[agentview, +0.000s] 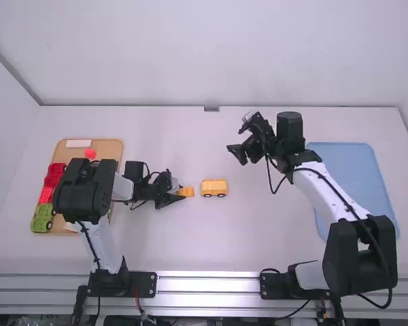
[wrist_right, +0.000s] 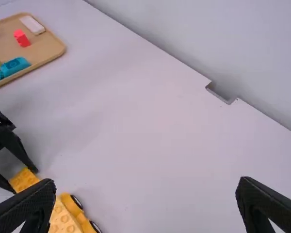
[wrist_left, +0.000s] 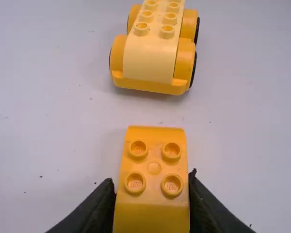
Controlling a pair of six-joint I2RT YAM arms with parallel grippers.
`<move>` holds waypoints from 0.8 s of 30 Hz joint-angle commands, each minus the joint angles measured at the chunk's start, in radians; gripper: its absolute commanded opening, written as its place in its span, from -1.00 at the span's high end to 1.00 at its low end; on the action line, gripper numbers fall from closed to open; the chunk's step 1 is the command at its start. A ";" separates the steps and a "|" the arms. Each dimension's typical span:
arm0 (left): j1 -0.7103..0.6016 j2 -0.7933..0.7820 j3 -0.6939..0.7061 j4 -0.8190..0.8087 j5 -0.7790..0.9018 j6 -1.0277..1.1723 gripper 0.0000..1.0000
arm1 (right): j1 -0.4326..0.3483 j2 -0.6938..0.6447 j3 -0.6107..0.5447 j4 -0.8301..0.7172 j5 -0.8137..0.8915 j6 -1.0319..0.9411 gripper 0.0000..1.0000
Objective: Assemble lego blocks to make yellow taxi
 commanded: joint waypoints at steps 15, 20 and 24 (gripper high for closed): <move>-0.024 0.010 -0.008 -0.002 -0.002 0.044 0.21 | 0.002 -0.012 0.023 0.001 -0.018 0.013 -0.98; -0.040 0.010 -0.006 -0.011 -0.034 0.045 0.62 | 0.001 -0.012 0.023 -0.006 -0.018 0.013 -0.98; -0.040 0.010 -0.007 -0.008 -0.034 0.045 0.69 | 0.001 -0.012 0.023 -0.006 -0.004 0.012 -0.97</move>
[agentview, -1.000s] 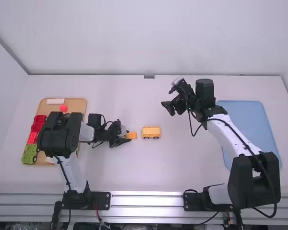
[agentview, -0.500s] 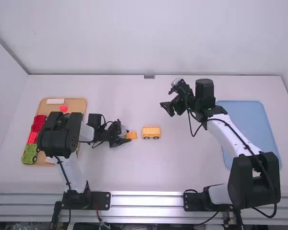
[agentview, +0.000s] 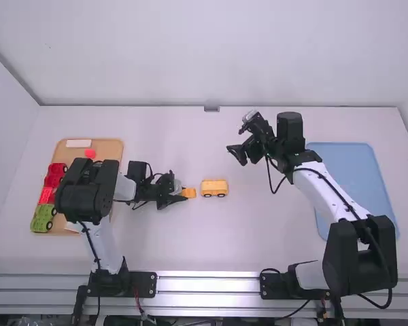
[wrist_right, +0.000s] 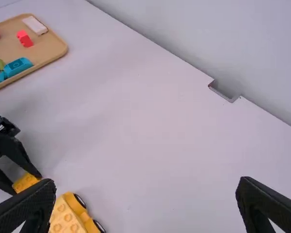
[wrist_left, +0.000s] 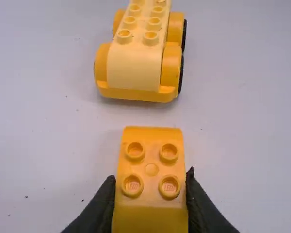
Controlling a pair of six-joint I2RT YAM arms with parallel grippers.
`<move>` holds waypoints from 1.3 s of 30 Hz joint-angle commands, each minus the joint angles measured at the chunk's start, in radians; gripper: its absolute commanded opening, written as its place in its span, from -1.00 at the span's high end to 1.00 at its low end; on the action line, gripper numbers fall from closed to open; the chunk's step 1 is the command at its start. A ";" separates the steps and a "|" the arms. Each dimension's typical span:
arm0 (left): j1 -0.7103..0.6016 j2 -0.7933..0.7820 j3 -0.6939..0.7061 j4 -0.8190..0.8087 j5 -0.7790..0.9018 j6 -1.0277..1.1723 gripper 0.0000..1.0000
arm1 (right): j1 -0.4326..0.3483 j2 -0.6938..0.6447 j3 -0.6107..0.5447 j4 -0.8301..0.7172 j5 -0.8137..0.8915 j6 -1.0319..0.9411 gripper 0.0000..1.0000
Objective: Assemble lego blocks to make yellow taxi
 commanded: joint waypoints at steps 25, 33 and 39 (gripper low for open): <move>0.000 -0.297 0.015 -0.117 0.079 -0.085 0.62 | -0.049 0.153 -0.099 0.126 -0.283 -0.286 -0.98; -0.004 -0.297 0.015 -0.120 0.114 -0.086 0.63 | -0.079 0.346 -0.110 0.055 -0.572 -0.629 -0.98; -0.016 -0.298 0.015 -0.067 0.112 -0.186 0.55 | -0.073 0.452 -0.119 0.035 -0.666 -0.760 -0.98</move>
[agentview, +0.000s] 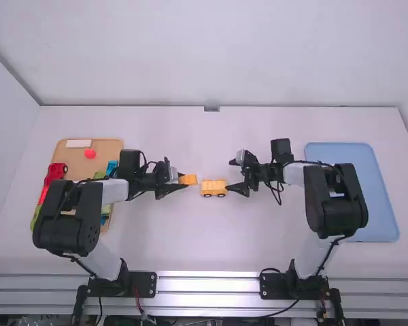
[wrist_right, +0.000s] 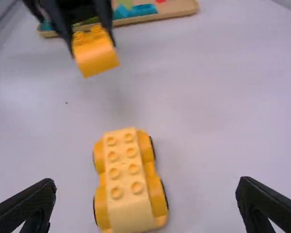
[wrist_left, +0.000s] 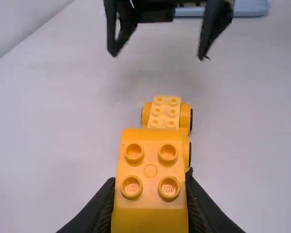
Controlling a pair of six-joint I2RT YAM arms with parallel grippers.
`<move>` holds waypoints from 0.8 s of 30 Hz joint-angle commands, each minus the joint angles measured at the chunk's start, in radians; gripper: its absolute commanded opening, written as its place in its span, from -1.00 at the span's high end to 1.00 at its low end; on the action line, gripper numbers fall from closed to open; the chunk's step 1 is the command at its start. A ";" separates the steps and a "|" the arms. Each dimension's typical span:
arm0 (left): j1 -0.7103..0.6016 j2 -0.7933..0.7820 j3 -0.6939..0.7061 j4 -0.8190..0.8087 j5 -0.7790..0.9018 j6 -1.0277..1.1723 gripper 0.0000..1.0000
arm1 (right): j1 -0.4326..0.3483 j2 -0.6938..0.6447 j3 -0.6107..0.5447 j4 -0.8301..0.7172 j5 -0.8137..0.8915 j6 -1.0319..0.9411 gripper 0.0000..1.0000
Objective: Assemble lego blocks to make yellow taxi
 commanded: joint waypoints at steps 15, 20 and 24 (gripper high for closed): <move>-0.069 -0.012 0.017 0.035 -0.001 -0.056 0.56 | 0.128 0.090 -0.059 0.203 0.083 0.007 -0.98; -0.073 -0.011 0.017 0.035 0.002 -0.056 0.55 | 0.129 0.169 -0.100 0.414 0.035 0.095 -0.98; -0.073 -0.011 0.017 0.035 0.003 -0.056 0.55 | 0.120 0.193 -0.121 0.457 0.039 0.095 -0.98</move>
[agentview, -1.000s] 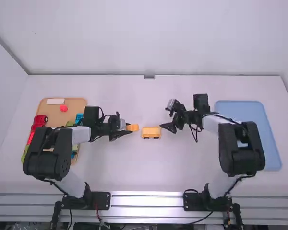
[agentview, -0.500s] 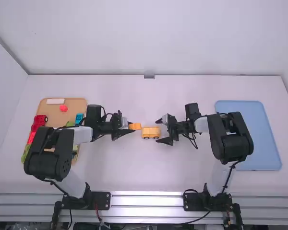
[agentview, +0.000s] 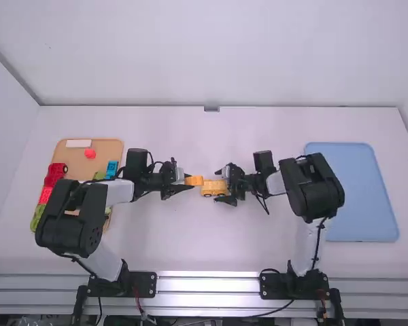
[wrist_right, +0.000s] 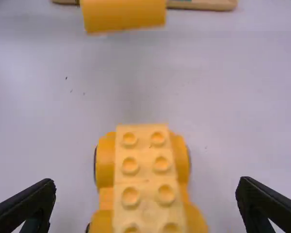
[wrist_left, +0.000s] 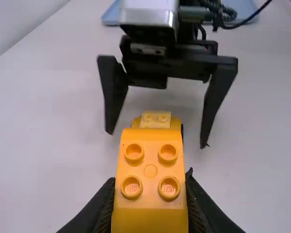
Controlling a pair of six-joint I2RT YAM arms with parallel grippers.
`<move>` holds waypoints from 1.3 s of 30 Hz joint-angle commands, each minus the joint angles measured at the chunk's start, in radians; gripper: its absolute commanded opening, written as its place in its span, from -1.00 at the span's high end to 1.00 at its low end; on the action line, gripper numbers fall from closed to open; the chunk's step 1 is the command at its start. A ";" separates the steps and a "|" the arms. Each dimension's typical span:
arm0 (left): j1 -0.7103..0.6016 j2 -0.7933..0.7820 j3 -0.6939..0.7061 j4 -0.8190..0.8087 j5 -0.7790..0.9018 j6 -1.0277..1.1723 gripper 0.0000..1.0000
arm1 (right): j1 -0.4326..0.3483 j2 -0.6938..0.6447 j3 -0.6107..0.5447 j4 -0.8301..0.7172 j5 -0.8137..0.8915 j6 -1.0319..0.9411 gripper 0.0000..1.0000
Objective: Assemble lego blocks to make yellow taxi
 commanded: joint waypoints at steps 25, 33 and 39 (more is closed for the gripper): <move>-0.100 -0.001 0.016 0.023 -0.084 -0.008 0.68 | -0.014 0.150 0.054 0.077 -0.098 0.024 -0.78; -0.112 0.035 0.058 0.027 -0.084 -0.035 0.74 | -0.015 0.150 0.056 0.078 -0.098 0.023 -0.32; -0.117 0.135 0.129 0.023 0.010 -0.051 0.67 | -0.016 0.150 0.061 0.070 -0.094 0.023 -0.04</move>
